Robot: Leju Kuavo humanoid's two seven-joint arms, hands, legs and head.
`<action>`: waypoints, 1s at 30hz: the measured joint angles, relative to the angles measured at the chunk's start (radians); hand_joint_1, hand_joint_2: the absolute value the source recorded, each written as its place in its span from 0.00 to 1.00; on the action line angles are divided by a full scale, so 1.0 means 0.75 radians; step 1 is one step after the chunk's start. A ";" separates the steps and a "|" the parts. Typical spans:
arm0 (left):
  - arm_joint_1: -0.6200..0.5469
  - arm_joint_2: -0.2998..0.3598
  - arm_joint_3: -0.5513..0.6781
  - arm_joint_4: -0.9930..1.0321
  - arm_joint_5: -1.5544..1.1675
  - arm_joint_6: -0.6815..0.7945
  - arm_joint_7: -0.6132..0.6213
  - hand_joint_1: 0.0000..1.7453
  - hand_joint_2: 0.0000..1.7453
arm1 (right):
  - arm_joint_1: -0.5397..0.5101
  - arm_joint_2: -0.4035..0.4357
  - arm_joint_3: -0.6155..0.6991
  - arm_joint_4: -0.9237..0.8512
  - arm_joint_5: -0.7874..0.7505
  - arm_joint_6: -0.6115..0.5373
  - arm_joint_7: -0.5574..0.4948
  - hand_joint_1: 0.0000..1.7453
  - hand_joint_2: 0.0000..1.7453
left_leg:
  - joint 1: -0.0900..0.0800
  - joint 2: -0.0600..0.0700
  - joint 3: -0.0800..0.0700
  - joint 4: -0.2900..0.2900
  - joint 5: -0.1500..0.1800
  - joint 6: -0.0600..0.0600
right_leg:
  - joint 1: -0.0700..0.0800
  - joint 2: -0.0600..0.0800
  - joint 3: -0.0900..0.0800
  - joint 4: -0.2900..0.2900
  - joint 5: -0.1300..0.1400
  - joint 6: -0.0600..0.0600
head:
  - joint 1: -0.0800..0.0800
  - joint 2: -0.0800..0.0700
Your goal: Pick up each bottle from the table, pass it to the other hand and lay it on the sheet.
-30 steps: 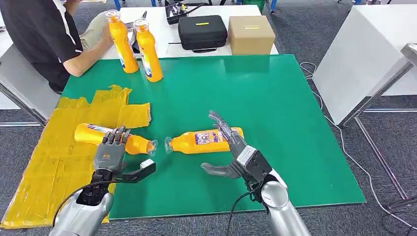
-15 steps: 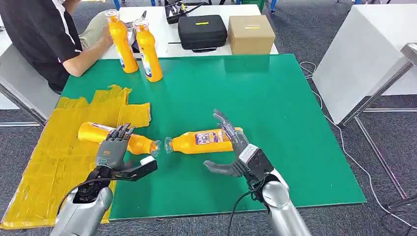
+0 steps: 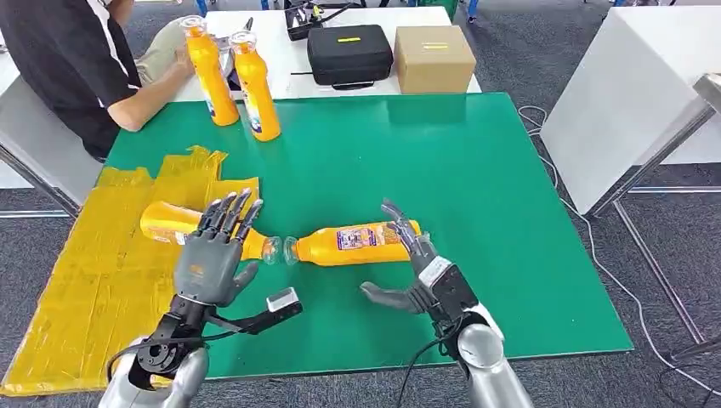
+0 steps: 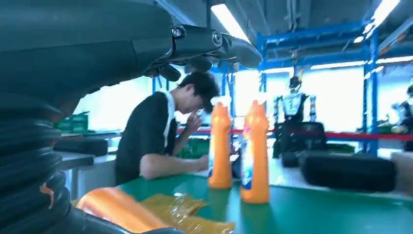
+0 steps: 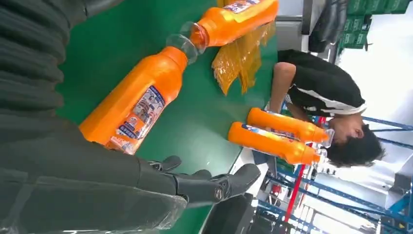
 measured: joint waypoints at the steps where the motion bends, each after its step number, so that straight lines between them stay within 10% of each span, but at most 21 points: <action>1: 0.004 0.002 -0.009 -0.011 0.000 0.000 0.001 0.00 1.00 | 0.001 0.000 -0.002 -0.001 0.000 0.001 0.000 0.00 1.00 | 0.000 0.000 0.000 0.000 0.000 0.000 | 0.000 0.000 0.000 0.000 0.000 0.000 | -0.001 0.000; 10: 0.023 0.011 -0.053 -0.049 0.222 -0.033 -0.071 0.00 1.00 | 0.016 0.000 -0.013 -0.023 0.108 -0.089 0.018 0.00 1.00 | 0.000 0.000 0.000 0.000 0.000 0.000 | 0.000 0.000 0.000 0.000 0.000 0.000 | -0.001 0.000; 19: 0.126 -0.013 -0.055 -0.084 0.834 -0.184 -0.323 0.00 1.00 | 0.046 -0.003 0.030 -0.156 1.184 -0.741 0.331 0.00 1.00 | 0.000 0.000 0.000 0.000 0.000 0.000 | 0.000 0.000 -0.001 0.000 0.000 0.000 | 0.000 0.000; 30: 0.115 -0.039 -0.082 -0.031 0.940 -0.213 -0.375 0.00 1.00 | 0.074 -0.075 0.097 -0.211 1.352 -0.670 0.445 0.00 1.00 | 0.000 0.000 0.000 0.000 0.000 0.000 | 0.000 0.000 -0.001 0.000 0.000 0.000 | 0.000 0.001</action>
